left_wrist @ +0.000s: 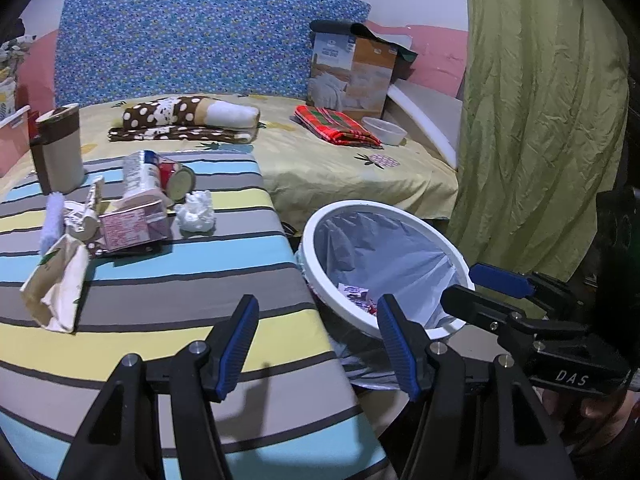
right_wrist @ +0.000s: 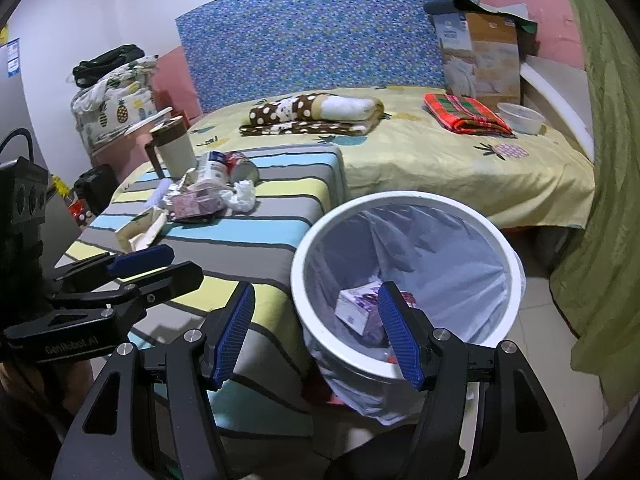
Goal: Collect trash
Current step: 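Withdraw both open tools from the bin back toward the table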
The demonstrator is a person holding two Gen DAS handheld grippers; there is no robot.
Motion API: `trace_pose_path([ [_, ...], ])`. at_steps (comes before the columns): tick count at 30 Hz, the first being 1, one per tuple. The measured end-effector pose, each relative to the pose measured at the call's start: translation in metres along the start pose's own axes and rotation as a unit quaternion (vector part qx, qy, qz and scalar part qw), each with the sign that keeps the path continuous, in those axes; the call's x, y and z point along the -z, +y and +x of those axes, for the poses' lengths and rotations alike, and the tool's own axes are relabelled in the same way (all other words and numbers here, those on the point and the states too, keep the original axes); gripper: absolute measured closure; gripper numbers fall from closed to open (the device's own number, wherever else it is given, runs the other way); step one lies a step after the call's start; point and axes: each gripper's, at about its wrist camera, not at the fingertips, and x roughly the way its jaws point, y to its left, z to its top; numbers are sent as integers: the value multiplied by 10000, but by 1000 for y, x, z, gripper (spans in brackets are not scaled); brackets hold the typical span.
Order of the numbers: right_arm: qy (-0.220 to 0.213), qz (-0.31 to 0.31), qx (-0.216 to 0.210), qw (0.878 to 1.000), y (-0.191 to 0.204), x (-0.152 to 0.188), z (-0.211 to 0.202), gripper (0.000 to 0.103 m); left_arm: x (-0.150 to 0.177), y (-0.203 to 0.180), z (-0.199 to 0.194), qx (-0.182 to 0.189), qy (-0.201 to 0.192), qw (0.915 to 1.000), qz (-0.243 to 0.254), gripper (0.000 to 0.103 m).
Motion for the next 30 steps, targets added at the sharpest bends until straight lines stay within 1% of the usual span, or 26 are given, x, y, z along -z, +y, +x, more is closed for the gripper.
trace_pose_path([
  [11, -123, -135, -184, 9997, 18, 0, -7, 38, 9, 11, -19, -177, -89, 9998, -59, 40],
  [19, -142, -170, -427, 9988, 31, 5, -5, 38, 21, 28, -31, -218, -29, 9995, -234, 40],
  [25, -109, -243, -593, 9979, 42, 7, 0, 38, 30, 42, -43, -379, -84, 9987, -337, 40],
  [30, -61, -419, -727, 9965, 54, 7, 5, 38, 34, 57, -49, -654, -125, 9967, -475, 40],
])
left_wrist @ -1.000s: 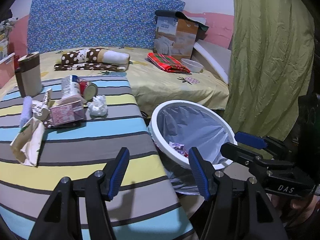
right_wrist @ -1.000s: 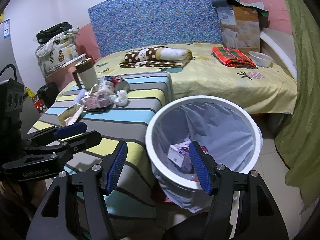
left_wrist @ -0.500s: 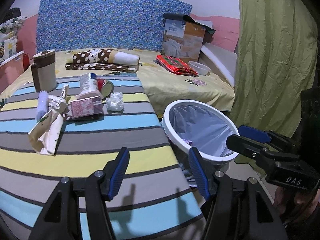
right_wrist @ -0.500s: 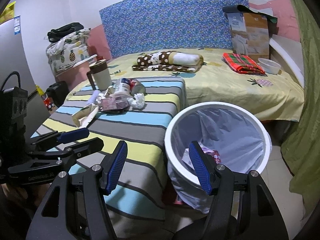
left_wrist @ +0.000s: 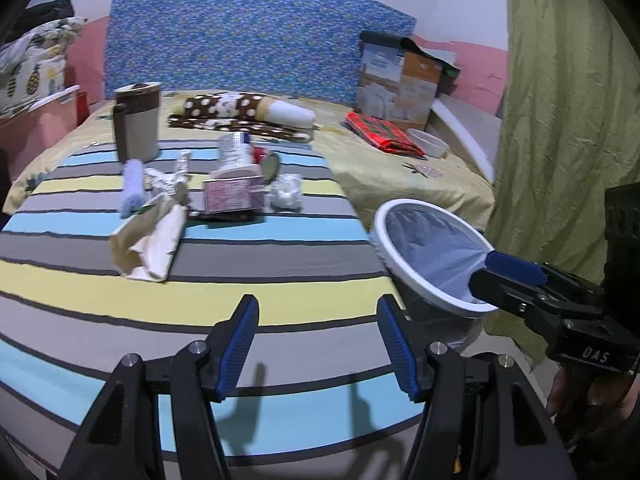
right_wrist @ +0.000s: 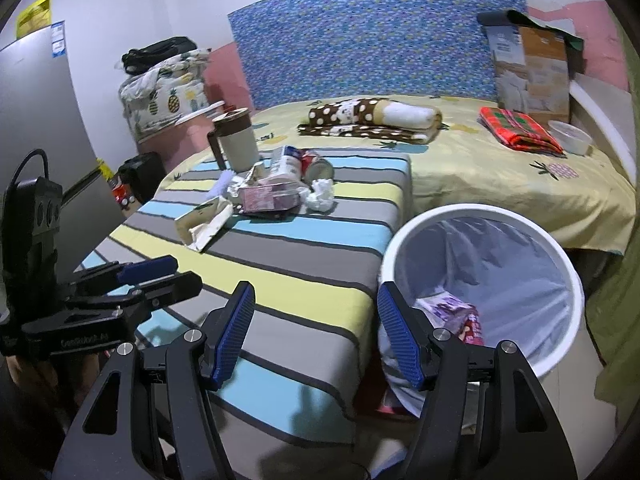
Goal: Collect trash
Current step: 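Withdraw both open tools from the bin back toward the table, then grasp the white paper bag with the left tool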
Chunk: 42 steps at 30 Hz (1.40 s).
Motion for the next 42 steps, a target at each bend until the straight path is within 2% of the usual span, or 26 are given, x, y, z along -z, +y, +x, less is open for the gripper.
trace_pose_path([
  [9, 176, -103, -68, 9998, 8, -8, 16, 38, -2, 37, 0, -468, -44, 9986, -255, 40],
  [22, 381, -213, -126, 9990, 17, -21, 35, 38, -15, 72, 8, -792, -98, 9959, -423, 40],
  [31, 540, -252, -241, 9979, 19, -29, 55, 38, -28, 104, 19, -1227, -178, 9908, -550, 39],
  [36, 647, -260, -271, 9972, 20, -31, 65, 38, -32, 124, 33, -1383, -79, 9878, -706, 39],
  [42, 709, -279, -266, 9967, 22, -40, 77, 38, -33, 134, 60, -1353, 208, 9874, -795, 41],
])
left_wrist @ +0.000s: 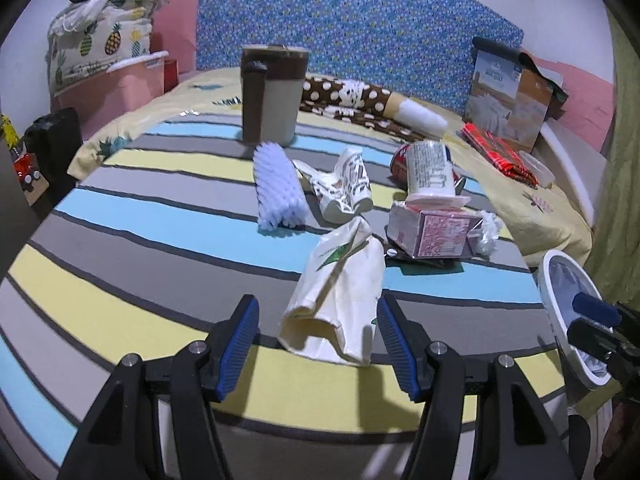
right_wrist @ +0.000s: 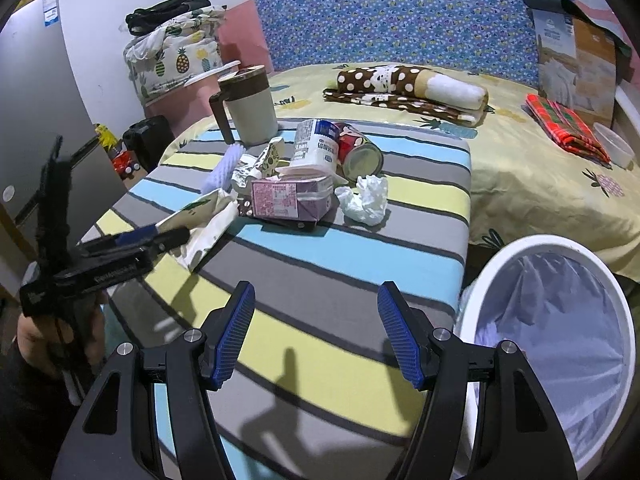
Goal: Collect trash
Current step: 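Grasp the white paper bag with the left tool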
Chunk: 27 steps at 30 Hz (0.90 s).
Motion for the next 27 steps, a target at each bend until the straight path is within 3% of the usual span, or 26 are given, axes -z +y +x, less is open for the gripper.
trace_pose_path([
  [2, 3, -18, 6, 10000, 1, -4, 3, 38, 1, -2, 7, 43, 95, 9999, -12, 54],
  [3, 12, -29, -6, 10000, 2, -6, 6, 38, 1, -3, 11, 93, 165, 9998, -20, 66],
  [4, 30, -36, -22, 10000, 3, -9, 9, 38, 1, -4, 14, 154, 250, 9996, -27, 70],
  [16, 129, -602, 110, 9980, 26, -34, 47, 38, 3, 7, -6, 591, -102, 9980, -222, 73],
  [23, 164, -24, -1, 9999, 12, -47, 64, 37, 6, 20, -11, 638, -131, 9974, -308, 73],
  [27, 145, 165, -6, 9998, 15, -48, 70, 32, 6, 25, -12, 642, -150, 9972, -362, 73],
])
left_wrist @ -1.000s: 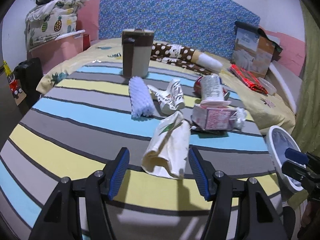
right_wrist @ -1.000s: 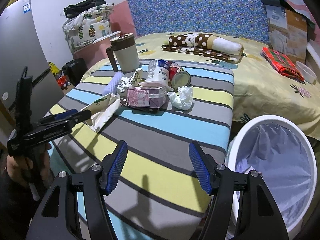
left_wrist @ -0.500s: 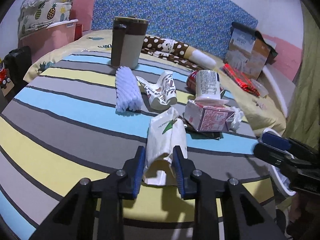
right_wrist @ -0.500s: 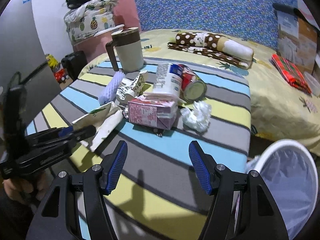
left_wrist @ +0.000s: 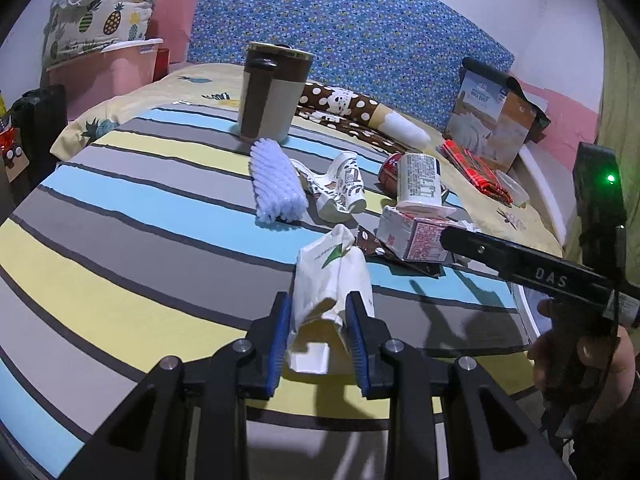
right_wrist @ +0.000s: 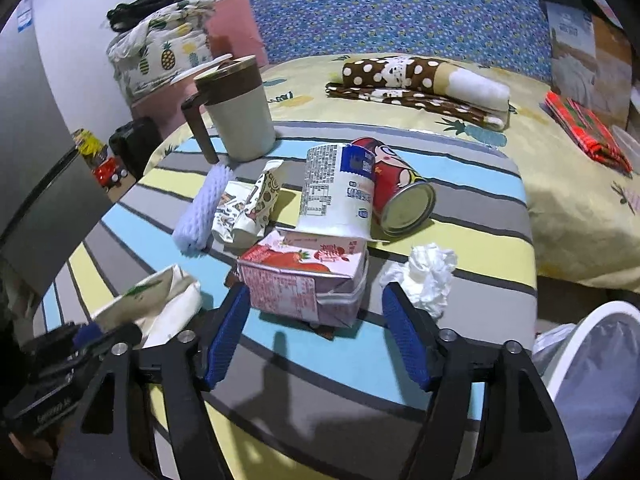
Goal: Collect trash
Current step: 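Grasp the white paper bag with the left tool, then grasp the pink strawberry milk carton with the right tool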
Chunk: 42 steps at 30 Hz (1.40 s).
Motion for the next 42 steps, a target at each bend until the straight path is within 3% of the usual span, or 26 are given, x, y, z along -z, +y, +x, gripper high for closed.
trace_pose_path([
  [16, 166, -107, 275, 9994, 16, -2, 18, 32, 2, 10, -3, 58, -31, 9999, -153, 73],
  [18, 234, -34, 118, 9997, 14, -3, 19, 32, 2, 12, -3, 69, -24, 9998, -185, 73],
  [20, 275, -126, -328, 9990, 19, -1, 15, 32, 2, 13, -3, 77, -27, 9997, -215, 73],
  [25, 240, -637, -681, 9954, 39, 7, 5, 32, 2, 18, -9, -27, -93, 9996, -254, 73],
  [33, 182, -468, -502, 9975, 25, -3, 14, 32, 1, 28, -17, -201, -182, 9989, -394, 73],
  [40, 194, -946, -1237, 9876, 56, 6, 4, 32, 0, 34, -26, -286, -272, 9982, -458, 73],
  [42, 123, -981, -1106, 9889, 57, 5, 3, 32, 1, 37, -28, -325, -284, 9979, -492, 73],
])
